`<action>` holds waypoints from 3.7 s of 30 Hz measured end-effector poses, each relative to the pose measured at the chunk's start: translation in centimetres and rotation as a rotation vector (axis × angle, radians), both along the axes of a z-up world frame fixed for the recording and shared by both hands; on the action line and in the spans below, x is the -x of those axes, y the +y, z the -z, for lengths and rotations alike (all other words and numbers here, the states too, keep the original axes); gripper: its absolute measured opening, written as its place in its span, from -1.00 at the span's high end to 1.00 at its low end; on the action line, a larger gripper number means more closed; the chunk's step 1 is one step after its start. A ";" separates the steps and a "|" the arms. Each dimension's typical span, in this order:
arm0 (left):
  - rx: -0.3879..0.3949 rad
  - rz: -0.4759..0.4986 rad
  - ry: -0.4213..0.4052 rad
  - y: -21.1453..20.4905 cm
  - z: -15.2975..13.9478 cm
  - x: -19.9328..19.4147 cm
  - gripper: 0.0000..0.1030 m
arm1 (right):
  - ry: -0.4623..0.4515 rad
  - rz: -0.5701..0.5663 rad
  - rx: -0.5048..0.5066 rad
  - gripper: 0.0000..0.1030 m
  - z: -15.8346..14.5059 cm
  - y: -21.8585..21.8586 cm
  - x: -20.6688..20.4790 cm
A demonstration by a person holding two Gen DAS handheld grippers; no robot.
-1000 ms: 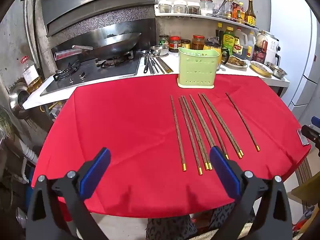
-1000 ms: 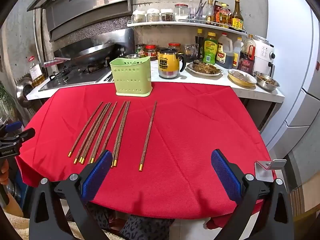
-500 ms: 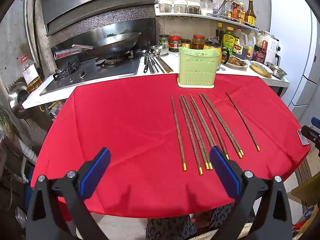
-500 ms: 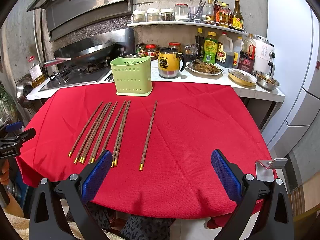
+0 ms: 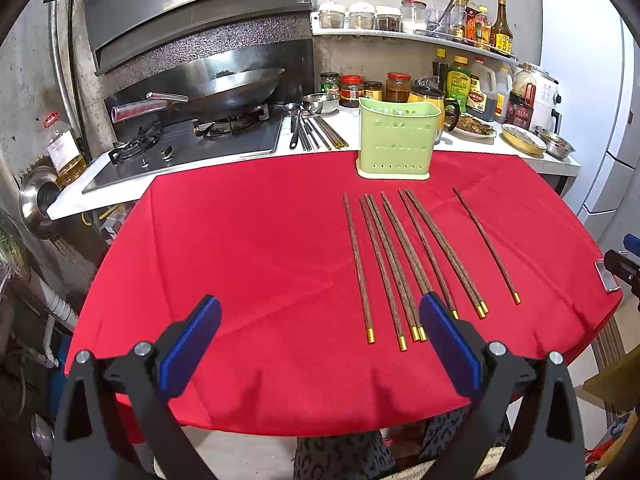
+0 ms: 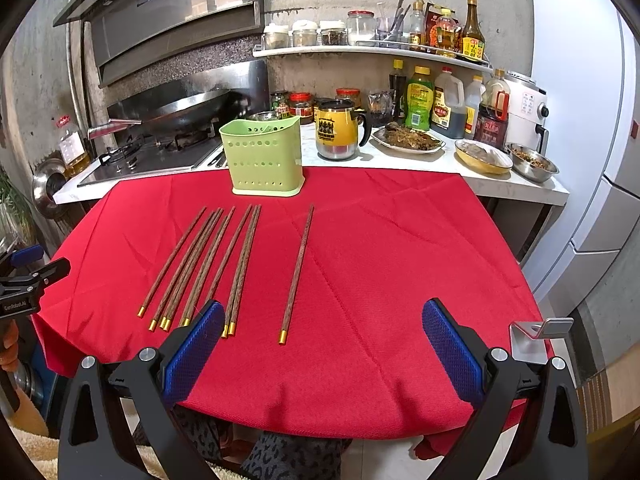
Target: Organize utensils
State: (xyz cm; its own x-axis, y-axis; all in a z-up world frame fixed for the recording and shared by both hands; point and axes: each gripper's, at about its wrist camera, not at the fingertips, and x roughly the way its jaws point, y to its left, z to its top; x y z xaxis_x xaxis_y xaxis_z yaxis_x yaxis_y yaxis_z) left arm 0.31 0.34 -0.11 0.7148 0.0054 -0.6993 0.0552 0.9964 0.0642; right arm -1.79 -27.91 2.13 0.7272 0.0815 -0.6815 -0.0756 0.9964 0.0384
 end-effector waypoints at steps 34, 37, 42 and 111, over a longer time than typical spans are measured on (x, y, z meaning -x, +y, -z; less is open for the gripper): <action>-0.003 0.001 -0.003 0.7 -0.3 -0.2 -0.88 | -0.005 -0.004 -0.003 -0.89 -0.1 -0.1 0.0; -0.004 0.001 -0.003 0.5 -0.3 0.0 -0.88 | -0.005 -0.003 -0.003 -0.89 -0.1 -0.1 0.0; -0.004 0.000 -0.003 0.7 -0.3 -0.1 -0.88 | -0.007 -0.005 -0.003 -0.89 -0.1 0.0 0.0; 0.010 0.075 0.145 -1.4 11.6 -6.6 -0.49 | 0.136 -0.083 -0.004 0.55 11.9 4.8 -8.7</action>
State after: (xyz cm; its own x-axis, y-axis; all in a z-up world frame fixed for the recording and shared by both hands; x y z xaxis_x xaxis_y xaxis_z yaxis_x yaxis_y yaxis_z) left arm 6.86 -1.04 -11.75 0.6046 -0.0520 -0.7948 0.1375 0.9897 0.0398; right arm 6.89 -23.11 -9.75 0.6185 0.1404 -0.7732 -0.1520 0.9867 0.0576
